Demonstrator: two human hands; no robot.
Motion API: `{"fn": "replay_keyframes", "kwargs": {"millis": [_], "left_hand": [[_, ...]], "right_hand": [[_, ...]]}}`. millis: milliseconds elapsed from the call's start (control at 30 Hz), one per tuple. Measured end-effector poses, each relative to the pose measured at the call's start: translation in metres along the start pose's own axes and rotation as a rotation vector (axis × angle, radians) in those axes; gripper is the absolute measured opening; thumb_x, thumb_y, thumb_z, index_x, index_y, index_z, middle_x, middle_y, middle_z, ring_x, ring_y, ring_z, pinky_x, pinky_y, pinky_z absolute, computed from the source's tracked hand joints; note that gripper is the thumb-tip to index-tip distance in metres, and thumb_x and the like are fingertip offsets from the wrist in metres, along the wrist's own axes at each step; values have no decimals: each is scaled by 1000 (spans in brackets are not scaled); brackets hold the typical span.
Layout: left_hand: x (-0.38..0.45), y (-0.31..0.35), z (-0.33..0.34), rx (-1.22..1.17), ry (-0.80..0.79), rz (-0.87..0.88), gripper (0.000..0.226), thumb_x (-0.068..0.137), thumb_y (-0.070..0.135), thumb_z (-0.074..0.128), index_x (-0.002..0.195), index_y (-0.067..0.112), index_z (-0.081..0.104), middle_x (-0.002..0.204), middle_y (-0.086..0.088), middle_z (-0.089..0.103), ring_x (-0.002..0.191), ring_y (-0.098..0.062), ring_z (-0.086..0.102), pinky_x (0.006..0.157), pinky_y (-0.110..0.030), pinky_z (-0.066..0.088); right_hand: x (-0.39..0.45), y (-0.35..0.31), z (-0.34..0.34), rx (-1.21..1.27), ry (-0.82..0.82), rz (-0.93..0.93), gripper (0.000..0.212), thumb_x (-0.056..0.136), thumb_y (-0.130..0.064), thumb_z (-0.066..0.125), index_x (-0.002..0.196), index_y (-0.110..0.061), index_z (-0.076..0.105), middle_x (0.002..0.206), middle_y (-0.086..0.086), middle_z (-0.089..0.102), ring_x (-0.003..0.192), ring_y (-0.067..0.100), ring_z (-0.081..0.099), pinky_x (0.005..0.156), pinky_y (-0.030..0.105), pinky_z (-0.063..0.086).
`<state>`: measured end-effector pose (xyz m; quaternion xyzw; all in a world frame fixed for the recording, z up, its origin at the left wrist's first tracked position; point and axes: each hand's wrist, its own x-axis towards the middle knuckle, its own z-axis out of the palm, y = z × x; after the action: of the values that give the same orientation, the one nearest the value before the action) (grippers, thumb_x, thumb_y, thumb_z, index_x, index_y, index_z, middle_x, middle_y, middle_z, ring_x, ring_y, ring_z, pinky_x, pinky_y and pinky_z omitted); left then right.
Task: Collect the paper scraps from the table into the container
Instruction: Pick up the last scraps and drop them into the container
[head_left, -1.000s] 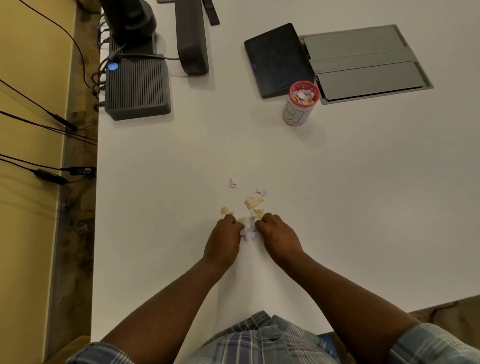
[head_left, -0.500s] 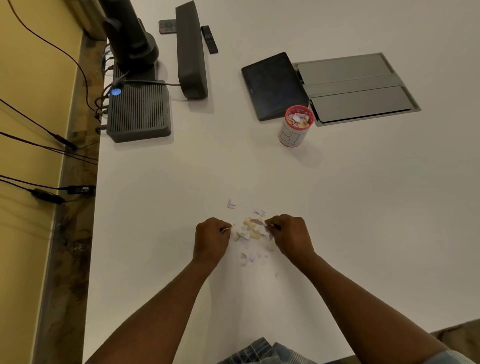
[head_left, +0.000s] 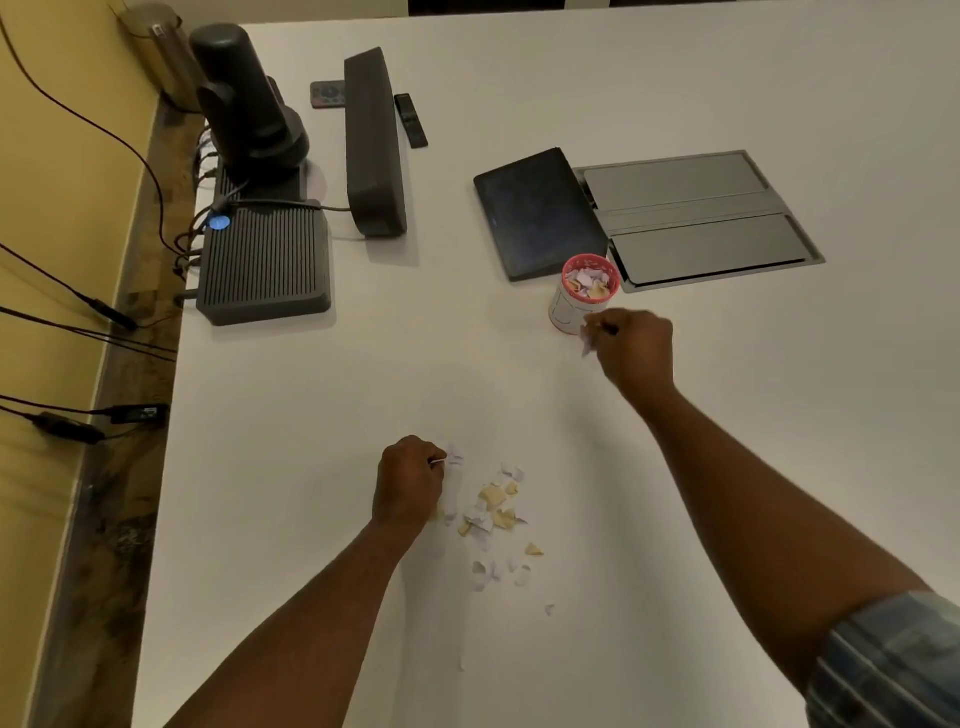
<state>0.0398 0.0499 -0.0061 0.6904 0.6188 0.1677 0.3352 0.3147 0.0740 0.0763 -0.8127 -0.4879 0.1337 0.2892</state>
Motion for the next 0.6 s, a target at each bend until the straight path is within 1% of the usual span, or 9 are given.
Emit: {"fn": "replay_keyframes", "kwargs": {"millis": [67, 133, 233, 300, 367, 467, 533, 600], "left_hand": [[4, -2, 2, 4, -3, -2, 11, 82, 6, 66, 73, 3, 71, 78, -11, 70, 72, -22, 65, 63, -30, 53], [6, -5, 5, 18, -11, -4, 14, 82, 8, 67, 70, 1, 70, 76, -13, 69, 71, -23, 66, 62, -30, 53], [7, -7, 7, 13, -7, -19, 21, 83, 10, 67, 63, 3, 65, 71, -11, 66, 66, -21, 63, 57, -28, 49], [8, -8, 8, -1, 5, -24, 20, 82, 8, 67, 63, 3, 64, 72, -10, 65, 67, -21, 62, 59, -30, 50], [9, -10, 9, 1, 15, -14, 20, 81, 6, 68, 62, 3, 62, 70, -10, 64, 65, -21, 60, 57, -28, 46], [11, -14, 12, 7, 22, -2, 22, 80, 4, 68, 60, 5, 59, 67, -9, 61, 63, -22, 60, 55, -29, 46], [13, -17, 13, 36, 21, 21, 20, 79, 3, 68, 60, 6, 62, 66, -8, 60, 61, -21, 58, 54, -28, 45], [14, -18, 16, 86, 20, 52, 16, 78, 1, 69, 63, 6, 66, 66, -7, 60, 59, -18, 56, 54, -25, 41]], "right_hand": [[30, -1, -1, -69, 44, -11, 22, 89, -17, 63, 104, -5, 73, 106, 16, 72, 98, 30, 68, 84, 30, 55], [56, 0, 2, -88, 58, 5, 22, 89, -15, 63, 107, -5, 72, 109, 16, 70, 99, 31, 67, 84, 33, 57], [87, 2, 9, -134, 30, 39, 19, 91, -17, 63, 102, -4, 71, 102, 15, 71, 93, 31, 68, 81, 33, 55], [100, 4, 15, -197, 9, 20, 16, 89, -16, 65, 98, -3, 69, 99, 17, 70, 89, 32, 68, 80, 34, 54], [107, 6, 21, -269, -17, -15, 20, 86, -16, 69, 100, -2, 67, 100, 18, 69, 87, 33, 68, 82, 37, 54], [116, 6, 29, -347, -95, -2, 30, 86, -20, 69, 110, -3, 62, 109, 19, 66, 95, 36, 66, 86, 41, 53], [122, 5, 33, -383, -179, 66, 38, 88, -25, 66, 120, -5, 57, 115, 18, 63, 102, 36, 63, 89, 43, 52], [127, 2, 37, -383, -224, 131, 45, 90, -30, 63, 125, -5, 51, 119, 17, 61, 107, 35, 60, 90, 42, 50]]}}
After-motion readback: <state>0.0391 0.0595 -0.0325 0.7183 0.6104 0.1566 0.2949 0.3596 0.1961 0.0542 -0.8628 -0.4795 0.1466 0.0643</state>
